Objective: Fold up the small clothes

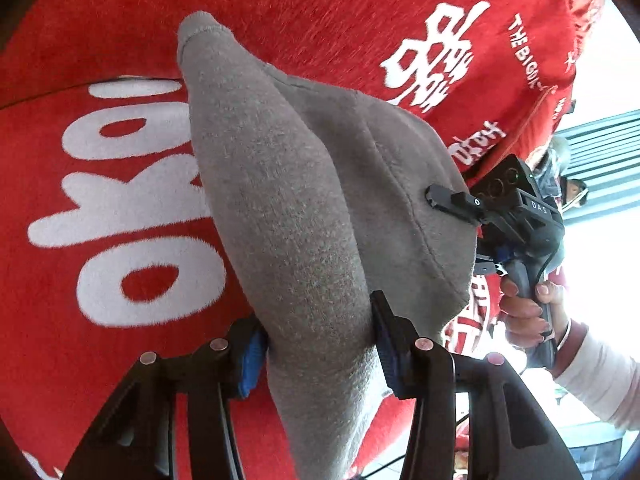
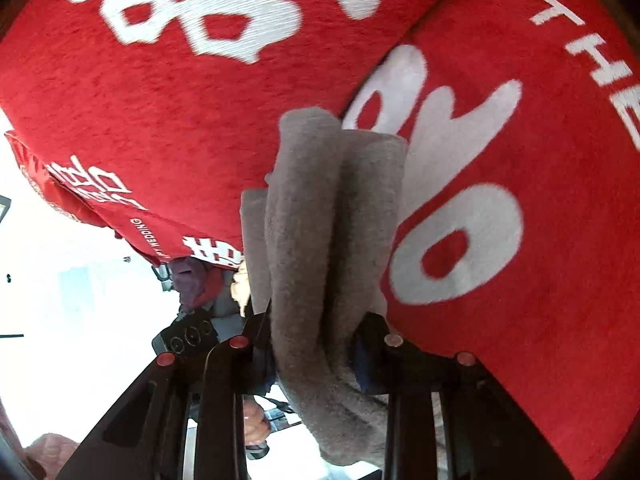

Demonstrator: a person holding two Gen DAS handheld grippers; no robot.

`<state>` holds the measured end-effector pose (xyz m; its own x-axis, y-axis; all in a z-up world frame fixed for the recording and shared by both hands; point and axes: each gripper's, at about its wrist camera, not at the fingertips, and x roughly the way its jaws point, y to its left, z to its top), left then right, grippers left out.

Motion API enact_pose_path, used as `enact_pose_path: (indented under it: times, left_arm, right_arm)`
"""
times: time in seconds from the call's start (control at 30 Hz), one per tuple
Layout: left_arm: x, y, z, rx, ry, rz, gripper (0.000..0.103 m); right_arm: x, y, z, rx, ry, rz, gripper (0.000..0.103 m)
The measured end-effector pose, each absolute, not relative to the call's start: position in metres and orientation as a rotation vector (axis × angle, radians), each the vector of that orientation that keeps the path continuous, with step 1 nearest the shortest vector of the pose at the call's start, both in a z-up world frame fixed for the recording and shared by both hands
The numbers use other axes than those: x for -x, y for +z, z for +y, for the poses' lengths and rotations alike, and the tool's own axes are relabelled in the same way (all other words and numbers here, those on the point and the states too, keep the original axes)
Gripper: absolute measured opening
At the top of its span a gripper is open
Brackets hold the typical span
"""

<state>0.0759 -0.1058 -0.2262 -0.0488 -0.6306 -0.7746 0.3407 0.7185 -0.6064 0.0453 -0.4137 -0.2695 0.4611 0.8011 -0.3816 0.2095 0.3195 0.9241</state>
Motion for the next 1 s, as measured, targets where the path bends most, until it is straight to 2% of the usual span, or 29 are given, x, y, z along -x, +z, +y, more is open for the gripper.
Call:
enact_pose_path:
  times: [0.4, 0.77, 0.8, 0.93, 0.97, 1.0]
  left_arm:
    - [-0.041, -0.191, -0.018, 0.272, -0.763, 1.39, 0.049]
    - [-0.039, -0.253, 0.046, 0.185, -0.532, 1.445, 0.049]
    - [-0.038, -0.258, 0.051, 0.186, -0.52, 1.45, 0.05]
    - [-0.033, -0.254, 0.063, 0.192, -0.447, 1.417, 0.071]
    - [-0.031, -0.25, 0.064, 0.171, -0.419, 1.404, 0.071]
    - [-0.029, -0.248, 0.065, 0.151, -0.401, 1.401, 0.071]
  right_arm:
    - [-0.013, -0.237, -0.341, -1.257, 0.55, 1.052, 0.031]
    - [-0.025, -0.278, -0.262, -1.246, 0.519, 1.171, 0.031]
    - [-0.027, -0.283, -0.26, -1.207, 0.485, 1.2, 0.032]
    - [-0.031, -0.292, -0.278, -1.075, 0.284, 1.252, 0.038]
    - [-0.031, -0.29, -0.281, -1.029, 0.243, 1.263, 0.042]
    - [-0.031, -0.286, -0.283, -0.97, 0.203, 1.269, 0.053]
